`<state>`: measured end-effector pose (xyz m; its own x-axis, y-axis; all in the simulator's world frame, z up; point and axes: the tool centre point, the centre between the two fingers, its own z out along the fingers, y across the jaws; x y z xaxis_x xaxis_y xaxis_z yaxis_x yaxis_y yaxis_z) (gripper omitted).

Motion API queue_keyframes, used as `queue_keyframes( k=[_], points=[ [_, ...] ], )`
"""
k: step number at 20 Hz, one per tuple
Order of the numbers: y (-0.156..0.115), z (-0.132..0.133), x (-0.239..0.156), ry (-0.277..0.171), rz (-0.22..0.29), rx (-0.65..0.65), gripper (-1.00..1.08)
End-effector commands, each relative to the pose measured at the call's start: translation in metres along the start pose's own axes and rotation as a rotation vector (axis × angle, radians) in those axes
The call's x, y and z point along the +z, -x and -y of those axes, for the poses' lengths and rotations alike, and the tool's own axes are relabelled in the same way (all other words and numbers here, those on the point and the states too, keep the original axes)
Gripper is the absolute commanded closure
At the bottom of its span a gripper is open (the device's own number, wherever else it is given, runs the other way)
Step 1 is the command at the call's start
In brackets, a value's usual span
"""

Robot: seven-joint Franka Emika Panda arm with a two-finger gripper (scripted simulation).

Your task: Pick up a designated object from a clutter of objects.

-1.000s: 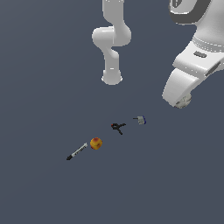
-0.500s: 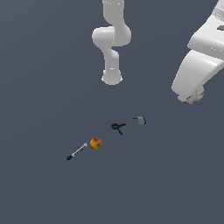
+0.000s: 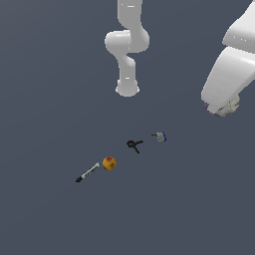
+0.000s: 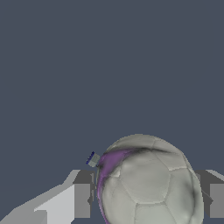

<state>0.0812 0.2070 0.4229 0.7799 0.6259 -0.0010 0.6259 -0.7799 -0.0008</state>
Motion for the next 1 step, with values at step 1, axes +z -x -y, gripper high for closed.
queue_keyframes(
  k=[1],
  points=[
    [-0.0006,-0.0004,-0.0018,0.001,-0.001,0.000,1.08]
  ],
)
